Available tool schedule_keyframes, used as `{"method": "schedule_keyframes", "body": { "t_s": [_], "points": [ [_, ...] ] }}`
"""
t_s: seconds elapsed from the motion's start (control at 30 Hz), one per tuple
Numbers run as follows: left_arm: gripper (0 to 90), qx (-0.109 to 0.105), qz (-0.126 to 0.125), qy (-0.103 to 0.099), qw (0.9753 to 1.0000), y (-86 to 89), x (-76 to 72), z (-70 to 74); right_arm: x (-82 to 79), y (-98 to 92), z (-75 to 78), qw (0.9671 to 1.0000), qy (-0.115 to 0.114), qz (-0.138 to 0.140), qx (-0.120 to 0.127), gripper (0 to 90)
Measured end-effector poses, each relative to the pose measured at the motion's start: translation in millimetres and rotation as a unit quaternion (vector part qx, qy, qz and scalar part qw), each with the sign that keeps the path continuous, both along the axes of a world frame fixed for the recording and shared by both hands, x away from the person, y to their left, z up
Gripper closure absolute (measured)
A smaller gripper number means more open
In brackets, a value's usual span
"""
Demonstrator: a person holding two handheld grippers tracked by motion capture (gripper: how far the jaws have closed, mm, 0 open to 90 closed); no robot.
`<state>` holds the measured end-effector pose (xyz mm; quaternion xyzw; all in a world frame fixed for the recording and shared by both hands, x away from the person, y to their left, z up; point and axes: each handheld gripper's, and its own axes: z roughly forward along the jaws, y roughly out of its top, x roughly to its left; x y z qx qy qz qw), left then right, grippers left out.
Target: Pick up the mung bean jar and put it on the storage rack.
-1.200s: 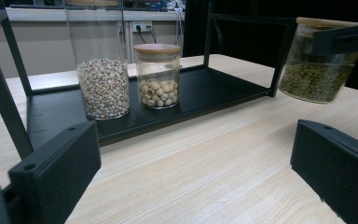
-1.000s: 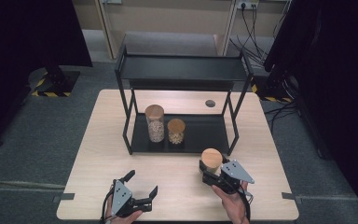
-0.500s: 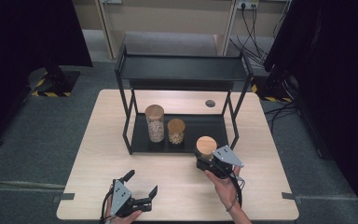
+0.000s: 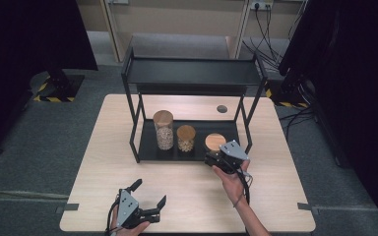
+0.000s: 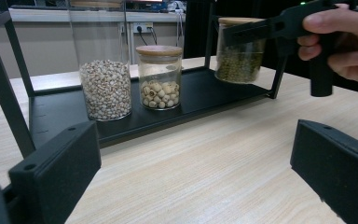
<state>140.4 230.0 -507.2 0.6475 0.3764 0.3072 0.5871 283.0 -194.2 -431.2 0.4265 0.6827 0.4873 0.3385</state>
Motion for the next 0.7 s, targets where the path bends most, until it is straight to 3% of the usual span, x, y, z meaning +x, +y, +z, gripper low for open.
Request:
{"method": "schedule_keyframes", "body": {
  "t_s": [0.13,0.23,0.43,0.7],
  "points": [
    [1.1,0.0,0.0,0.0,1.0,0.2,0.2,0.0,12.8,2.1,-1.3,0.9999,0.009,-0.01,0.008,25.3],
    [1.1,0.0,0.0,0.0,1.0,0.2,0.2,0.0,20.2,8.6,-3.7,0.9998,0.007,-0.018,-0.009,25.3],
    [1.1,-0.001,0.001,0.0,1.0,0.6,0.0,0.0,32.1,13.8,-9.5,0.9996,0.013,-0.021,-0.013,25.3],
    [1.1,-0.002,0.001,-0.001,1.0,1.0,0.0,0.0,44.1,18.2,-16.3,0.9995,0.024,-0.021,-0.003,25.3]
  ]
}}
